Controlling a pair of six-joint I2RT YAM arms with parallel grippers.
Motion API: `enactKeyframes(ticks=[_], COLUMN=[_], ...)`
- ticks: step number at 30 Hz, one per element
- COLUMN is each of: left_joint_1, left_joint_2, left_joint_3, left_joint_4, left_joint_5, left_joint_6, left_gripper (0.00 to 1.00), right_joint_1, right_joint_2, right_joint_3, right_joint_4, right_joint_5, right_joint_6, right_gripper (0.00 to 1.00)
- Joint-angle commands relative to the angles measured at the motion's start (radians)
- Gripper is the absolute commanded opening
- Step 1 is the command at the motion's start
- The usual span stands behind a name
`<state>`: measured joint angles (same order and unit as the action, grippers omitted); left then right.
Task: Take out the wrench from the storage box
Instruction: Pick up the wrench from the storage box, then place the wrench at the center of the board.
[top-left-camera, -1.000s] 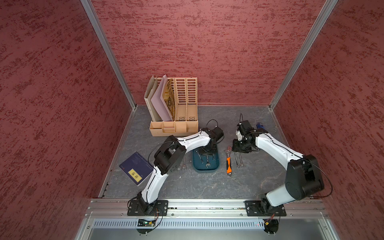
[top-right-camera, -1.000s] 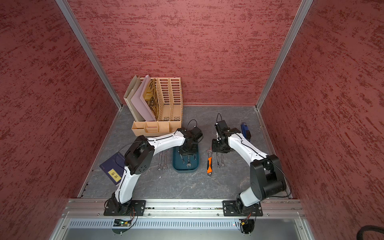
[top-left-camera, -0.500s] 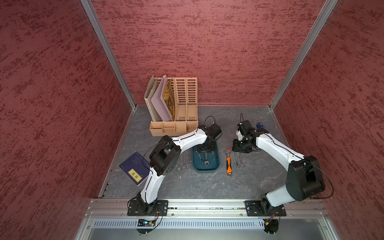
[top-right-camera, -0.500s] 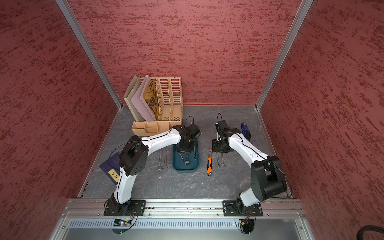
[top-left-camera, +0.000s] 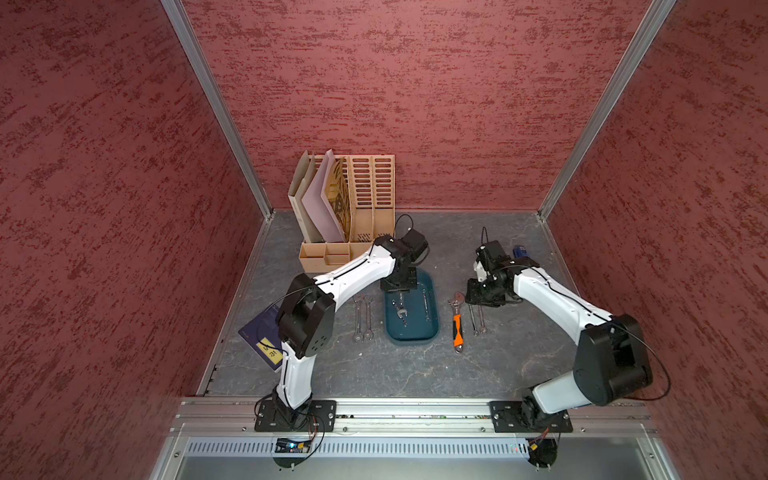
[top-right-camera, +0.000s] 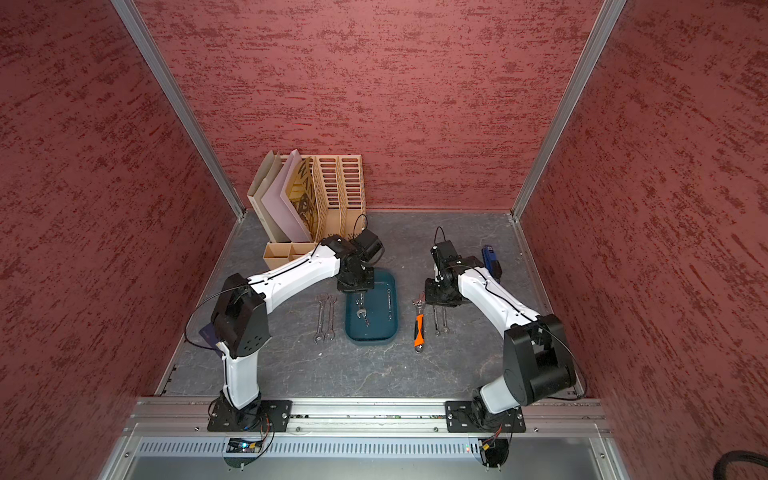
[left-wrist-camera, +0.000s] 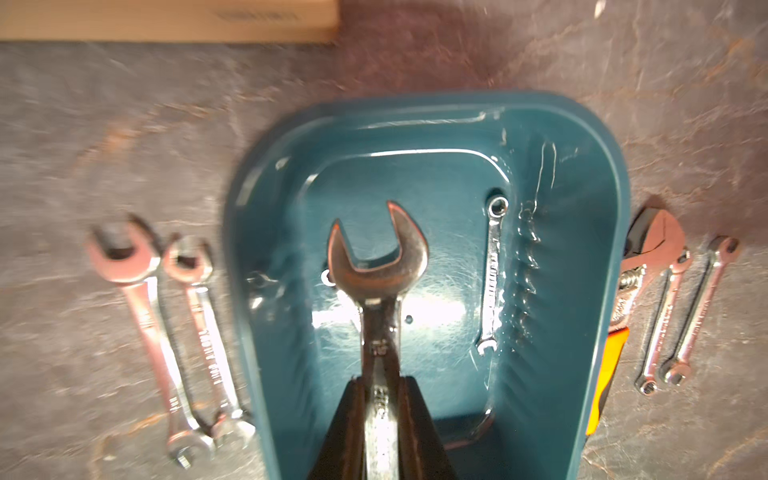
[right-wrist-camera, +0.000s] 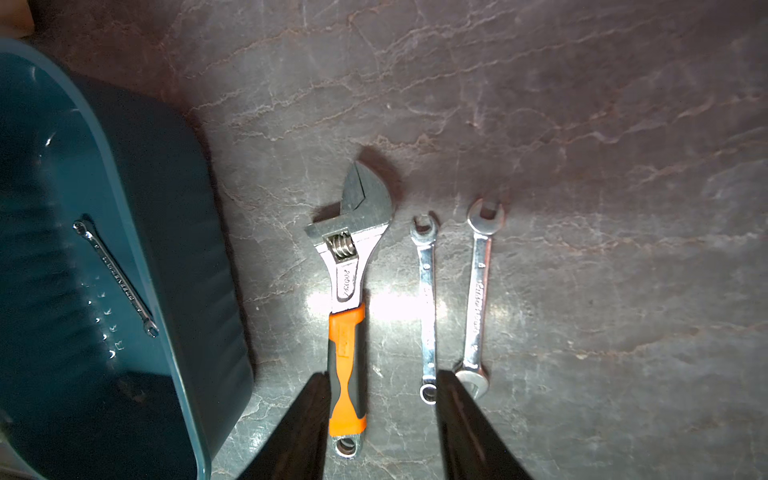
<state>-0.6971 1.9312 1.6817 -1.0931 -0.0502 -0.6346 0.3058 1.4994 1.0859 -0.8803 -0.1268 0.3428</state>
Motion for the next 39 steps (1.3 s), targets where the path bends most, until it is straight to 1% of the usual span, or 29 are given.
enactKeyframes(ticks=[1, 3, 9, 13, 18, 22, 28, 39], left_joint_1=[0.043, 0.085, 0.222, 0.302, 0.369, 0.39, 0.395, 0.397], left_joint_2=[-0.081, -0.126, -0.242, -0.27, -0.287, -0.279, -0.276, -0.245], left_joint_3=[-0.021, -0.077, -0.273, -0.393, -0.508, -0.567, -0.632, -0.666], left_joint_4=[-0.017, 0.02, 0.115, 0.163, 0.217, 0.245, 0.296, 0.336], left_joint_5=[-0.011, 0.033, 0.108, 0.137, 0.134, 0.128, 0.113, 0.061], left_joint_6=[0.063, 0.089, 0.158, 0.186, 0.211, 0.229, 0.265, 0.305], left_gripper=[0.12, 0.12, 0.13, 0.13, 0.13, 0.13, 0.15, 0.15], right_joint_1=[-0.005, -0.001, 0.012, 0.02, 0.038, 0.063, 0.107, 0.26], right_joint_2=[-0.031, -0.034, -0.034, -0.032, -0.029, -0.025, -0.023, 0.046], right_joint_3=[0.04, 0.046, 0.071, 0.084, 0.104, 0.129, 0.171, 0.26], right_joint_4=[-0.027, -0.033, -0.052, -0.062, -0.075, -0.085, -0.096, -0.1], right_joint_5=[0.023, 0.021, 0.018, 0.016, 0.016, 0.015, 0.01, 0.029], right_joint_6=[-0.003, -0.002, -0.001, 0.004, 0.013, 0.025, 0.052, 0.113], right_gripper=[0.46, 0.46, 0.45, 0.45, 0.45, 0.45, 0.44, 0.44])
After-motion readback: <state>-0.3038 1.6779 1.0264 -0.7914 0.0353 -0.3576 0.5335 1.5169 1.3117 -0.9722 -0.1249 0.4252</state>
